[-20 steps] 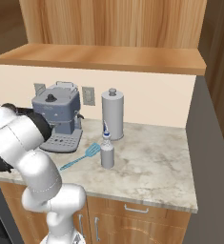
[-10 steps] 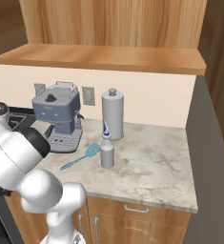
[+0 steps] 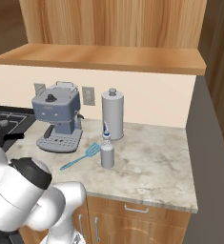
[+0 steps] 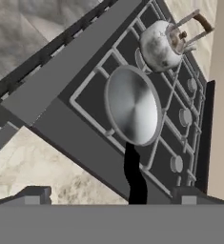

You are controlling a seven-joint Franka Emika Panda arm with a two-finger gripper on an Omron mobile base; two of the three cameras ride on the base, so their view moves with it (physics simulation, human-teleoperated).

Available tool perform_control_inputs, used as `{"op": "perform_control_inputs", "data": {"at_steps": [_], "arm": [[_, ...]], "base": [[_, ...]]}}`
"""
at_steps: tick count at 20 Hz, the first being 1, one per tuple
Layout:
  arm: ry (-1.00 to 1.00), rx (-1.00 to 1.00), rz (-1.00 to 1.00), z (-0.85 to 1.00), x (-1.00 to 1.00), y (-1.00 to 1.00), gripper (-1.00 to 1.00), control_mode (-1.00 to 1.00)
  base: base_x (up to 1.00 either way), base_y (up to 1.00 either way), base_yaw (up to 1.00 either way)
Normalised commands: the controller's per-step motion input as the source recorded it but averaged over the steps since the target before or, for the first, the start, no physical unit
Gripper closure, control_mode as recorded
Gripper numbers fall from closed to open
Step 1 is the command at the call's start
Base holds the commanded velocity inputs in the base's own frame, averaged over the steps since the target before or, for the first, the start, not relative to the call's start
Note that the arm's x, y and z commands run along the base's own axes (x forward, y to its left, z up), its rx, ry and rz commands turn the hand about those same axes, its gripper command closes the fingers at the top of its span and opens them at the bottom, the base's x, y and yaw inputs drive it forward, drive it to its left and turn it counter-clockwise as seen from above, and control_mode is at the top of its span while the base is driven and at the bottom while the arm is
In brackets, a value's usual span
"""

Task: Pick the pan from the cabinet and place it on the stove. Then turn on the stove burner for the pan.

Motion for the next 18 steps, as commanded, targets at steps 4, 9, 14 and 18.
{"op": "perform_control_inputs", "data": {"at_steps": [4,9,14,18], "arm": [[0.0,-0.09,-0.01,0.0,-0.75,-0.12,-1.0,-1.0],[-0.02,-0.13,-0.02,0.0,-0.77,-0.05,-1.0,-1.0],[-0.07,-0.19,-0.03,0.0,-0.78,0.0,-1.0,-1.0],[-0.07,-0.19,-0.01,-0.03,-0.68,0.07,-1.0,-1.0]], "base": [[0.0,0.0,0.0],[0.0,0.0,0.0],[0.0,0.0,0.0],[0.0,0.0,0.0]]}}
